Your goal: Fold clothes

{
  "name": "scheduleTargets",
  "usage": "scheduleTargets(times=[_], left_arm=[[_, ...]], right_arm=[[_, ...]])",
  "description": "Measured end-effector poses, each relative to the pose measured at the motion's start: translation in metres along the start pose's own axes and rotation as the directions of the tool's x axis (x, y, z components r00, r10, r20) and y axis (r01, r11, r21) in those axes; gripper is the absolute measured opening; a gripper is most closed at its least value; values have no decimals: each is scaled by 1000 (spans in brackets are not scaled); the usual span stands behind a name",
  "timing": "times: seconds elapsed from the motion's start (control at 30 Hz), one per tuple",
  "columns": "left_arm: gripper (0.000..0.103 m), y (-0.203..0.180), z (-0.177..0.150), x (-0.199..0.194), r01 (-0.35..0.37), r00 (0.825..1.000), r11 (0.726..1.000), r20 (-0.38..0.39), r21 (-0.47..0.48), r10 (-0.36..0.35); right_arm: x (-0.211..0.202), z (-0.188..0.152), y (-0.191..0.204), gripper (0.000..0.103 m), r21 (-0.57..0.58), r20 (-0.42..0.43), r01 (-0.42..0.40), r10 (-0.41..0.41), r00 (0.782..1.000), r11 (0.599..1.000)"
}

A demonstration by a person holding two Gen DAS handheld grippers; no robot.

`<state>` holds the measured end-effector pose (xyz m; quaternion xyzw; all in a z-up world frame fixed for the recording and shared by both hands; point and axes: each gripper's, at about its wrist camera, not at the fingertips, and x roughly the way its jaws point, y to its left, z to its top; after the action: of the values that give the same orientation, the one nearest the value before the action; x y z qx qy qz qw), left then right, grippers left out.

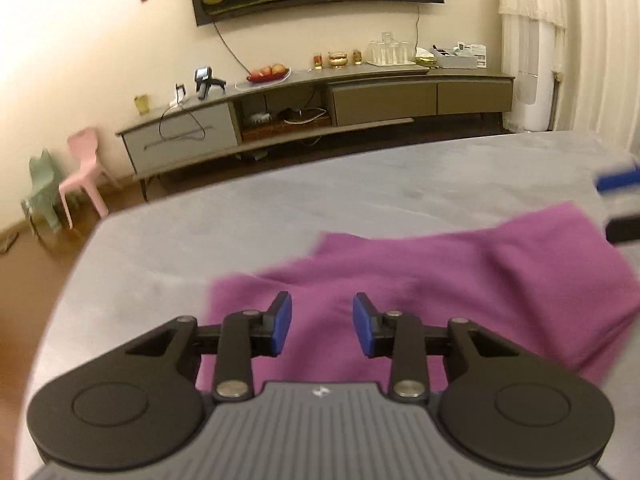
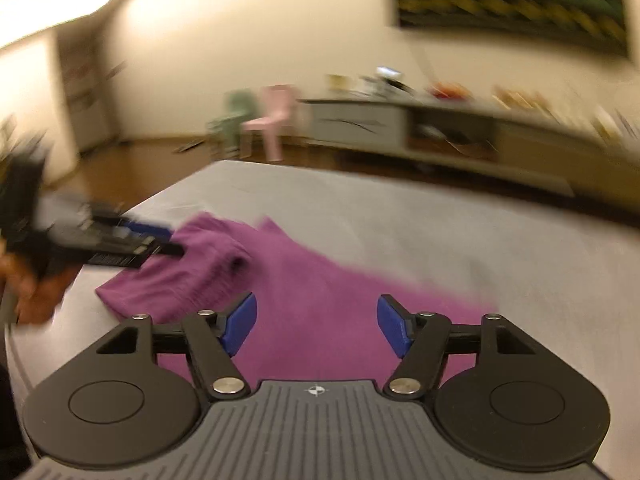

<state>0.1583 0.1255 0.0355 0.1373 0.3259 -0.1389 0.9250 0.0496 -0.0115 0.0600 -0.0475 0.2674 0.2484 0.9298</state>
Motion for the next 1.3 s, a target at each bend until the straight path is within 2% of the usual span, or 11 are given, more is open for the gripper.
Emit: scheduleTargets(times=[0.13,0.23,0.33,0.43,0.53,0.7,0.97,1.13,1.17,1.23,1.3], left_arm=[[34,32,-6,37,-17,999,999,-39,38,18],[35,46,-11,54,14,999,1000,-35,9,-14],[35,54,-22,69,36,997,999,-63,3,-36],[36,65,-28,75,41,996,998,-73,-54,-45],[36,73,-26,69,35,996,997,-80,-71,-40],[34,75,-20,44,62,998,991,-6,-116,-63],[35,57,-24,69,9,992,995,-125,-96,-21],[35,62,-32,65,25,992,995,-120,-98,-36],[35,63,-32,64,28,991,994,-124,-105,-41],[35,68,-30,64,17,990,994,-136,-104,-31],[35,70,-29,61,3,990,995,-137,-102,-17]], right_arm=[[86,54,64,69,-237,-45,-84,75,996,968],[150,72,113,65,-278,-81,-120,101,992,953],[203,76,145,37,-282,-171,-195,151,974,939],[251,62,151,31,-289,-295,-123,35,955,949],[251,70,131,33,-129,-316,-115,69,946,985],[195,75,122,36,-7,-207,-34,32,978,999],[206,48,113,37,-30,-314,87,-92,945,996],[195,54,129,64,-112,-287,-16,-17,958,994],[199,51,134,62,-147,-306,-30,-17,952,989],[205,49,134,17,-115,-332,-77,34,943,990],[211,47,133,14,-64,-352,-127,97,931,990]])
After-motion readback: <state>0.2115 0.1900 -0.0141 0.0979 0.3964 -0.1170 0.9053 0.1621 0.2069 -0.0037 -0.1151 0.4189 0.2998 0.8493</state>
